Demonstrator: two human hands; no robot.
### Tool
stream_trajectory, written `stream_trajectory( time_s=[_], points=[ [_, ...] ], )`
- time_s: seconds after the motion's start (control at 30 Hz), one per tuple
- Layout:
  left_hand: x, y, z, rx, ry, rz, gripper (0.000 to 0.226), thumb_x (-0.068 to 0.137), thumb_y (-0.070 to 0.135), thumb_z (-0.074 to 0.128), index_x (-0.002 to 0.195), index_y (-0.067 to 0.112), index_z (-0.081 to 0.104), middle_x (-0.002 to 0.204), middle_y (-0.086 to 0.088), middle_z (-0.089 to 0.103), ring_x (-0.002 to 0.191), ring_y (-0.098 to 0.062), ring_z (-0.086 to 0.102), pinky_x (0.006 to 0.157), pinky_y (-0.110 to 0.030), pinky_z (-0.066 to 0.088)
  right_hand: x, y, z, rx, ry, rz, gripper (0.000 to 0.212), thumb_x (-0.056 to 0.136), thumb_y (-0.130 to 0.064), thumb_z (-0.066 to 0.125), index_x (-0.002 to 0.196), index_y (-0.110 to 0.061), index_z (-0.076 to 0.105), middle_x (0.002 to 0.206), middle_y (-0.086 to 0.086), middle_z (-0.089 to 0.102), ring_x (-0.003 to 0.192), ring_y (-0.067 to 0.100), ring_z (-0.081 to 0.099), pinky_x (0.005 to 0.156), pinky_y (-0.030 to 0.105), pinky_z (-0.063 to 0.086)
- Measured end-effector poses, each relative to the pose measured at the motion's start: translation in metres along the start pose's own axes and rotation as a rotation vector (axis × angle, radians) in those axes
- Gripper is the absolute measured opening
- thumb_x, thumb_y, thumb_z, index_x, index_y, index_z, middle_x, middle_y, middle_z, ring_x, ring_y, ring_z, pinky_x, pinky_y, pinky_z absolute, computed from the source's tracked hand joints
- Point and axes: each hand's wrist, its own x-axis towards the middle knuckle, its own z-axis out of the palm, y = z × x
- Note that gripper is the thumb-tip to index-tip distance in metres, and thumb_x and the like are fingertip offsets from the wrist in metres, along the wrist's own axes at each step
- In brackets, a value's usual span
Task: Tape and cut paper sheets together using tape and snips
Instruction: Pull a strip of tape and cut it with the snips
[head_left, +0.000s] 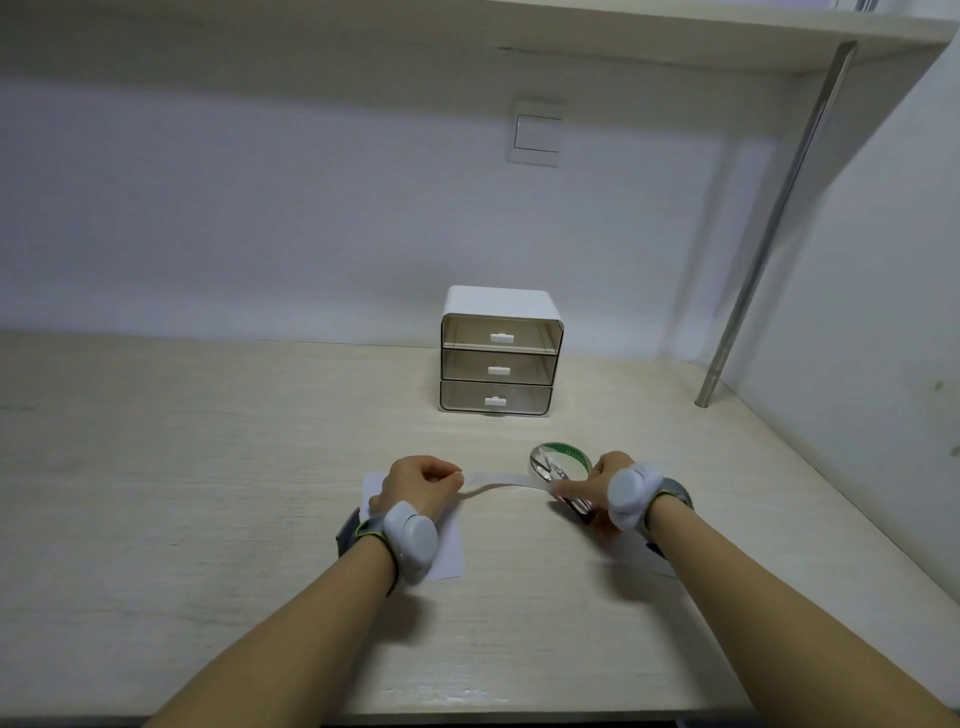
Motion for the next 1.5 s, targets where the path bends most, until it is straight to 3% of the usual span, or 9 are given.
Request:
stream_trajectory(
  time_s=[0.33, 0.47, 0.57, 0.8, 1.03, 1.13, 1.2, 1.27, 1.5],
  points=[
    [-0.005, 0.004, 0.000, 0.002, 0.013, -0.006, 0.005, 0.065, 0.043, 0.067, 0.062, 0.046, 0.070, 0.077, 0.019, 0.071, 0.089, -0.017, 0.066, 0.091, -0.043, 0.052, 0.004, -0.009, 0.009, -0.433, 0.108, -0.206, 0.027, 0.071, -0.024, 0.067, 0.091, -0.005, 0.065, 0.091, 0.013, 0.071, 0.065, 0.023, 0.052, 0.060, 0.029, 0.046],
    [-0.005, 0.005, -0.002, 0.009, 0.009, 0.000, 0.005, 0.066, 0.042, 0.067, 0.062, 0.044, 0.070, 0.078, 0.020, 0.071, 0.089, -0.016, 0.066, 0.092, -0.042, 0.052, 0.002, -0.013, 0.010, -0.586, 0.140, -0.215, 0.018, 0.087, -0.007, 0.049, 0.071, -0.010, 0.043, 0.076, 0.006, 0.050, 0.073, 0.027, 0.049, 0.065, 0.029, 0.039],
    [-0.004, 0.004, -0.003, 0.021, 0.011, 0.002, 0.008, 0.060, 0.047, 0.064, 0.065, 0.049, 0.069, 0.078, 0.020, 0.071, 0.088, -0.017, 0.067, 0.089, -0.040, 0.054, 0.004, -0.016, 0.008, -0.573, 0.165, -0.257, 0.005, 0.093, -0.006, 0.044, 0.090, -0.009, 0.041, 0.083, 0.008, 0.048, 0.080, 0.028, 0.045, 0.070, 0.031, 0.036],
    [-0.007, 0.010, -0.009, 0.061, 0.048, 0.034, 0.006, 0.070, 0.043, 0.068, 0.065, 0.046, 0.069, 0.074, 0.023, 0.069, 0.090, -0.014, 0.065, 0.084, -0.032, 0.050, 0.003, -0.037, -0.007, -0.722, 0.048, -0.461, 0.040, 0.101, -0.034, 0.034, 0.121, -0.003, 0.051, 0.120, 0.018, 0.060, 0.105, 0.034, 0.058, 0.075, 0.033, 0.039],
    [-0.006, 0.017, -0.011, 0.162, 0.100, 0.129, 0.018, 0.077, 0.035, 0.069, 0.061, 0.040, 0.065, 0.071, 0.023, 0.067, 0.091, -0.012, 0.064, 0.094, -0.033, 0.036, 0.002, -0.068, -0.009, -0.819, -0.049, -0.486, 0.038, 0.102, -0.022, 0.037, 0.131, 0.001, 0.047, 0.132, 0.020, 0.053, 0.111, 0.032, 0.053, 0.093, 0.031, 0.040],
    [-0.007, 0.019, -0.011, 0.173, 0.109, 0.181, 0.019, 0.079, 0.031, 0.068, 0.062, 0.037, 0.064, 0.067, 0.023, 0.066, 0.086, -0.007, 0.064, 0.096, -0.034, 0.034, 0.016, -0.076, -0.005, -0.852, -0.106, -0.425, 0.046, 0.103, -0.015, 0.030, 0.143, 0.010, 0.029, 0.153, 0.022, 0.029, 0.133, 0.038, 0.034, 0.103, 0.022, 0.026],
    [-0.007, 0.020, -0.012, 0.175, 0.122, 0.212, 0.019, 0.080, 0.031, 0.068, 0.062, 0.037, 0.065, 0.065, 0.024, 0.065, 0.083, -0.004, 0.064, 0.095, -0.033, 0.034, 0.018, -0.082, -0.001, -0.817, -0.102, -0.361, 0.039, 0.103, -0.007, 0.028, 0.116, 0.025, 0.045, 0.145, 0.032, 0.034, 0.106, 0.045, 0.024, 0.092, 0.009, 0.034],
    [-0.008, 0.021, -0.012, 0.179, 0.129, 0.237, 0.019, 0.081, 0.030, 0.067, 0.064, 0.037, 0.065, 0.065, 0.023, 0.065, 0.081, -0.003, 0.063, 0.092, -0.031, 0.030, 0.014, -0.088, 0.000, -0.815, -0.077, -0.380, 0.031, 0.100, -0.004, 0.035, 0.085, 0.013, 0.056, 0.113, 0.031, 0.056, 0.095, 0.037, 0.040, 0.089, 0.026, 0.039],
    [-0.009, 0.023, -0.017, 0.180, 0.111, 0.306, 0.018, 0.082, 0.031, 0.068, 0.066, 0.037, 0.066, 0.071, 0.019, 0.069, 0.081, 0.002, 0.063, 0.091, -0.027, 0.025, 0.001, -0.103, -0.004, -0.982, -0.104, -0.487, 0.030, 0.096, -0.014, 0.050, 0.118, 0.004, 0.060, 0.104, 0.016, 0.058, 0.084, 0.025, 0.043, 0.074, 0.024, 0.033]
  ],
)
